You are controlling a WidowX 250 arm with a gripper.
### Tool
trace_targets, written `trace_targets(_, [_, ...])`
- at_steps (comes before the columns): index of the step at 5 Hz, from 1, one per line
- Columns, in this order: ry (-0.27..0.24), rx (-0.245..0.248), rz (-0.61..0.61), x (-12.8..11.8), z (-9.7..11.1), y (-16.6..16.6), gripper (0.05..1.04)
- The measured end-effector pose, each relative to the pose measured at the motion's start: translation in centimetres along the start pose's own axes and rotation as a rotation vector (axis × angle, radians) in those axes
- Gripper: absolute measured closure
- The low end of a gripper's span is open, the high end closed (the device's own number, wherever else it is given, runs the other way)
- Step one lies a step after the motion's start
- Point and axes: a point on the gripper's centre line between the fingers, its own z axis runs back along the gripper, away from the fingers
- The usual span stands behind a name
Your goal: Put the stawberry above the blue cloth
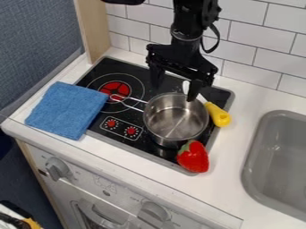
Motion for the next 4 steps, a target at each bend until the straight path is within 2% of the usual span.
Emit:
trace_targets(1, [0.027, 0.001, 0.004, -0.4, -0.8, -0.1, 0.085])
trace_targets(2, [-0.007, -0.036, -0.019, -1.5, 0.9, -2.2, 0.085])
trace_targets(3, [-0.08, -0.037, -0.067, -2.4, 3.7, -5.2, 0.084])
trace_targets(4, [-0.06, -0.061, -0.079, -4.8, 3.4, -8.0, 0.084])
